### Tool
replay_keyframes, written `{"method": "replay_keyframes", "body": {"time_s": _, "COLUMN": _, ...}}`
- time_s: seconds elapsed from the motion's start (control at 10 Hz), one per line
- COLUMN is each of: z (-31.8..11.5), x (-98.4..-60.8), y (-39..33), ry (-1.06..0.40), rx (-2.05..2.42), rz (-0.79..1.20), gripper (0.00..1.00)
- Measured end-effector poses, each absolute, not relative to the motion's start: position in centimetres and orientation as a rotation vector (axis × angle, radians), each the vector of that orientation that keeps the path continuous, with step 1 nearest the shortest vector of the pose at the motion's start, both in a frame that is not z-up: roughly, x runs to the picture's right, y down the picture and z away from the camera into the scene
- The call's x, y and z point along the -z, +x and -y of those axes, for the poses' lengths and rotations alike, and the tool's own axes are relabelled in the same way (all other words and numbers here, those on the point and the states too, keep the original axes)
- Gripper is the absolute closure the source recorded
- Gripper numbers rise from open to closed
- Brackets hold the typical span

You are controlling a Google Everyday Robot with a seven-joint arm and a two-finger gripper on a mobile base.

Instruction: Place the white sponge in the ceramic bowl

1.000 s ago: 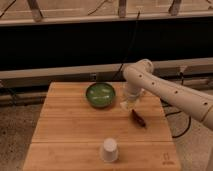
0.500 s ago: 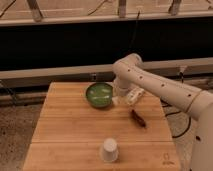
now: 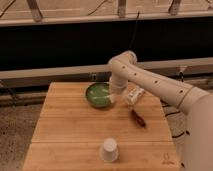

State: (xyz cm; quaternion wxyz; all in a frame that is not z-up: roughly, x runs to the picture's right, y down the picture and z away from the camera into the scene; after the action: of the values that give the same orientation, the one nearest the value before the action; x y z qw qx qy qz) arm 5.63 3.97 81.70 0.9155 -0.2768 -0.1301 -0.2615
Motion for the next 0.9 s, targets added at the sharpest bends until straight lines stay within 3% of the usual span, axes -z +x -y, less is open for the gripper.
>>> {"method": "replay_keyframes", "body": {"time_s": 0.9, "z": -1.6, "x": -84.2, "y": 3.8, "ry": -0.534, "rx": 0.552, "rz": 0.293, "gripper": 1.0}}
